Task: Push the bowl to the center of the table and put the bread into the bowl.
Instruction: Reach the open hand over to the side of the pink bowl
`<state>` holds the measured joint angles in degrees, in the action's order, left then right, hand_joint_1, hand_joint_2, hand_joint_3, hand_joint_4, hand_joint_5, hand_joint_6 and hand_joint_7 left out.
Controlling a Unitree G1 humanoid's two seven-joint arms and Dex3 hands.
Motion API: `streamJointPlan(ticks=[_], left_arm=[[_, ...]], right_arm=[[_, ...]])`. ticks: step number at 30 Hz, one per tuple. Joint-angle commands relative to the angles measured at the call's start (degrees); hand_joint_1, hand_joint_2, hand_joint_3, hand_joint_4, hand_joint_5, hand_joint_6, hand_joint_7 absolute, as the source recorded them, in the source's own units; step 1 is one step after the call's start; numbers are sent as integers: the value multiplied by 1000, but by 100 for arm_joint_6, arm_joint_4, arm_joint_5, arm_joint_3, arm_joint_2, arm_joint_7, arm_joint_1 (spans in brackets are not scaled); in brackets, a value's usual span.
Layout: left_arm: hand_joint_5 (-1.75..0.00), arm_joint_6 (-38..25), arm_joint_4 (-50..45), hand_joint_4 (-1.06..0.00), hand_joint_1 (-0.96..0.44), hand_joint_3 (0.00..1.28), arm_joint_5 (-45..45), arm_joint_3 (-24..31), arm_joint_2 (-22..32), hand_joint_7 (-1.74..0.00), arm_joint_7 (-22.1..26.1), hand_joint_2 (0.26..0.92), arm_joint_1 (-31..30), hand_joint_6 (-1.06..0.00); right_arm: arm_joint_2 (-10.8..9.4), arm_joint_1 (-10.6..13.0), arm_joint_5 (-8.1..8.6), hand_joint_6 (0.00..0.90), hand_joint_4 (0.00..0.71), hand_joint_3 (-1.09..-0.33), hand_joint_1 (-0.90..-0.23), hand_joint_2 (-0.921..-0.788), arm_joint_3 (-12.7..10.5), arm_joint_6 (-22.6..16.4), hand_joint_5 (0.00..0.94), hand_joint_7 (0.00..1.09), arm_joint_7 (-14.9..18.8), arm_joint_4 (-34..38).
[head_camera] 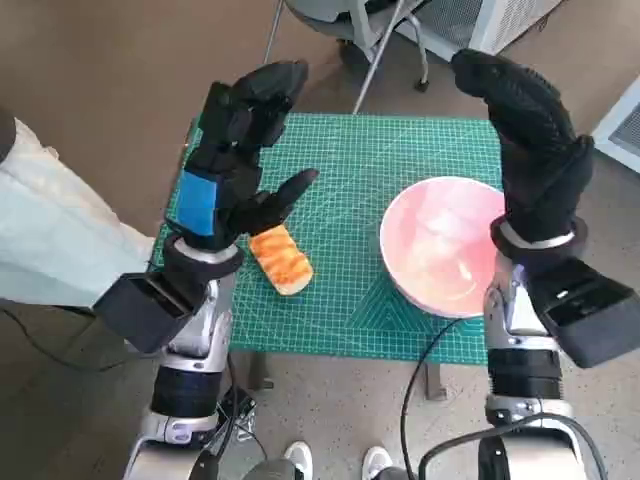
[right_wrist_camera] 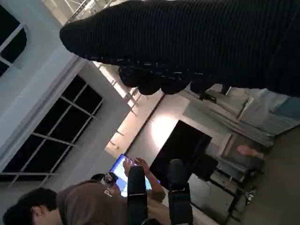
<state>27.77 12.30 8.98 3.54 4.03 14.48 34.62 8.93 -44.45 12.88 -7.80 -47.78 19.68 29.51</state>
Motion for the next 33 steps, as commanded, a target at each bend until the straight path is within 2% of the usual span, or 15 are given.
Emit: streamJointPlan(ticks=[1,21,27,29,33], left_arm=[[-21,41,-51,-394,-460,254,-17,2,7,-801,-35,921,52,-115],[-15,151,45,-381,-432,258,226,54,-15,-807,120,921,-4,-126],[-15,200,49,-382,-424,255,299,72,-15,-805,170,921,-88,-133],[-16,223,57,-382,-424,253,295,83,-9,-801,169,921,-114,-135],[-16,255,87,-384,-421,251,298,121,-2,-777,160,921,-166,-142]], right_arm=[[40,155,-20,29,341,-697,-517,-921,-18,66,0,717,-12,-50],[90,292,-34,31,341,-695,-526,-921,-133,-16,0,719,-33,21],[322,413,81,29,339,-697,-526,-921,-385,-243,0,721,26,305],[414,447,1,17,337,-700,-529,-921,-519,-411,0,738,-94,516],[515,597,-321,4,332,-710,-534,-921,-794,-664,0,763,-573,855]])
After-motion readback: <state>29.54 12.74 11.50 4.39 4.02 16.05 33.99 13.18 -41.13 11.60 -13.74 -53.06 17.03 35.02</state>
